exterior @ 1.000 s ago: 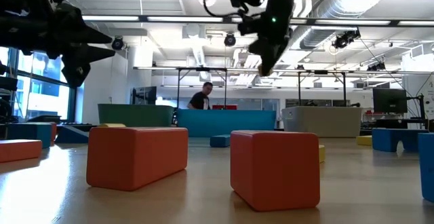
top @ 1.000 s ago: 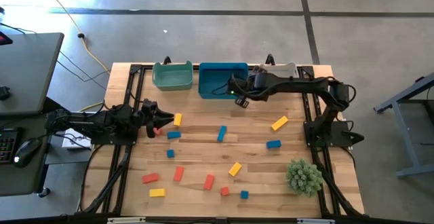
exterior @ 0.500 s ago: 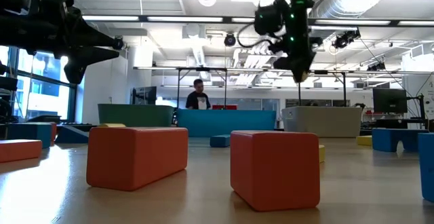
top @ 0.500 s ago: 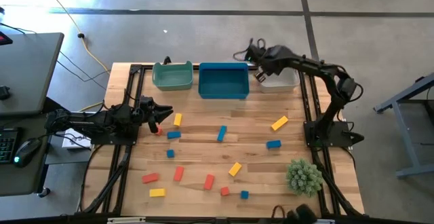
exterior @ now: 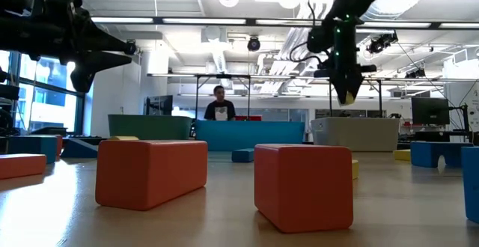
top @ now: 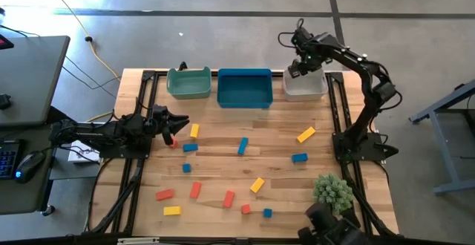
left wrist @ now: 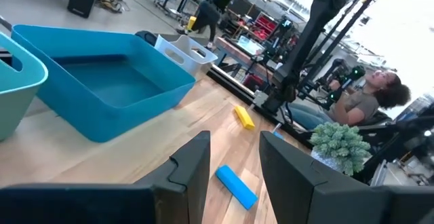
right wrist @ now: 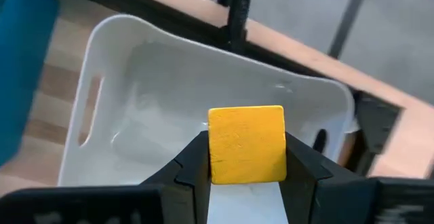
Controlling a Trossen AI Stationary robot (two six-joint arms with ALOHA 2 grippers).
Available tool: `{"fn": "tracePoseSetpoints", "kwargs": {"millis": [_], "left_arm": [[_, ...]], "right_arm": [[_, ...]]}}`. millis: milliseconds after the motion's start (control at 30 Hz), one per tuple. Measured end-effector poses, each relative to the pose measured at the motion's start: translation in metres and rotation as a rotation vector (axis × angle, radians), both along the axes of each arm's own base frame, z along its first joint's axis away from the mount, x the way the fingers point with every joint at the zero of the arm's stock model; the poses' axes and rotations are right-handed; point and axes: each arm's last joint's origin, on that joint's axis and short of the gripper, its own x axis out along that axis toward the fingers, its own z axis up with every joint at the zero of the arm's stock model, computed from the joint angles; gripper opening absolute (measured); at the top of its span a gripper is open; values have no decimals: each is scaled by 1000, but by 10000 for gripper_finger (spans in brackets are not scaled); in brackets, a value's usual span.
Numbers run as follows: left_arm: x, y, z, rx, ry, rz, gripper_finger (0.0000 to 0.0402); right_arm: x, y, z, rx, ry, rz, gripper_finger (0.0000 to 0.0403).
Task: Sort & place blocks by color
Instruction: Put the yellow block into the white bin
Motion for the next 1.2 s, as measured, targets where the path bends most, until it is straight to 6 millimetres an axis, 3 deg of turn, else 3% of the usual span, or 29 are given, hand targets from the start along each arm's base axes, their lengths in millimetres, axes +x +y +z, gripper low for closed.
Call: {"fn": "tracePoseSetpoints", "kwargs": {"millis": [167,567,1033,1200], "left_arm": [[0,0,0,-21,-12,7,117],[0,0,0,-21,-12,7,117],[0,0,0,-21,-14,7,117],[0,0,0,-21,-13,7,123]], "right_arm": [[-8,0,-26,101,-83,5,106],[-16,11,-79,144,-118,-23,116],[-15,10,-84,112,-132,-17,131],[-14,10,-82,111,-132,-14,163]]}}
